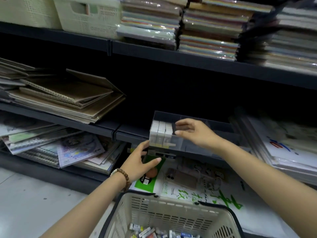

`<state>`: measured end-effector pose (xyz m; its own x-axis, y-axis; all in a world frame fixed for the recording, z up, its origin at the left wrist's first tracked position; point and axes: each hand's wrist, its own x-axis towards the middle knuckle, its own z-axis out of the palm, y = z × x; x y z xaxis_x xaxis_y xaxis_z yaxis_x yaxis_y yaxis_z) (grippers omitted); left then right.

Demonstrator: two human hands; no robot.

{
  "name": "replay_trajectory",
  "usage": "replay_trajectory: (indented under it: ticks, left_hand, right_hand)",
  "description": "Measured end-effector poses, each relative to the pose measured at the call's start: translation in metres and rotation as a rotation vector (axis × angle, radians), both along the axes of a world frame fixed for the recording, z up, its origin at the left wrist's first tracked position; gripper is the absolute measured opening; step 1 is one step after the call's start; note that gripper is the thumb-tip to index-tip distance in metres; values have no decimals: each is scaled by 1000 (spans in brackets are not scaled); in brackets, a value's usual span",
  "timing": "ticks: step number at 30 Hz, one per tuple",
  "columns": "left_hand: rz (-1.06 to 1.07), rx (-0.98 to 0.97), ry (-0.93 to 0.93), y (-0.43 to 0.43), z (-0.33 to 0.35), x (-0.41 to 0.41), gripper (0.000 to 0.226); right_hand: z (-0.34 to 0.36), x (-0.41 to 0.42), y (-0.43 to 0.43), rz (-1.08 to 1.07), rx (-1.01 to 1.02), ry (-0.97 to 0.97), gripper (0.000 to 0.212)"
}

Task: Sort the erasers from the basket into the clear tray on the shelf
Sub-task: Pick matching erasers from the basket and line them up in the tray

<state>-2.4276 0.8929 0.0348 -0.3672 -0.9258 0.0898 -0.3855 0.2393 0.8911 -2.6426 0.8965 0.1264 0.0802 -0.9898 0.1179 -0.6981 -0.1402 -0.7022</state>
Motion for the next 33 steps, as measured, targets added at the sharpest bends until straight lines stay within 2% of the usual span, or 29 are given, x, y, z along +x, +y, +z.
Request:
replay_trajectory:
  ticks: [3, 6, 9, 13, 18, 24, 28, 31, 33]
  left_hand:
    - [-49, 51, -155, 19, -27, 5, 78]
    - [-78, 128, -308, 40, -68, 10, 75]
    - [-108, 255, -450, 61, -119, 16, 70]
    - [-92, 476, -545, 85, -186, 22, 66]
    - [-7, 682, -520, 97, -247, 10, 55]
    - [0, 689, -635, 108, -299, 2, 30]
    - [20, 673, -796, 110, -323, 14, 37]
    - [-128, 654, -938, 111, -327, 16, 45]
    - [-151, 687, -898, 110, -330, 13, 43]
  right_hand:
    - [-22, -6, 36, 17, -3, -201, 25]
    - [-75, -12, 66, -9, 142, -334, 21]
    - [-149, -20, 88, -91, 373, -340, 20]
    - [-253, -33, 118, -172, 670, -281, 28]
    - [-346, -26, 144, -254, 884, -307, 26]
    - [-406, -3, 154, -217, 949, -281, 31]
    - [-423, 6, 159, -227, 957, -320, 31]
    - [-427, 9, 164, -250, 941, -352, 26]
    - [-429, 10, 168, -238, 942, -365, 25]
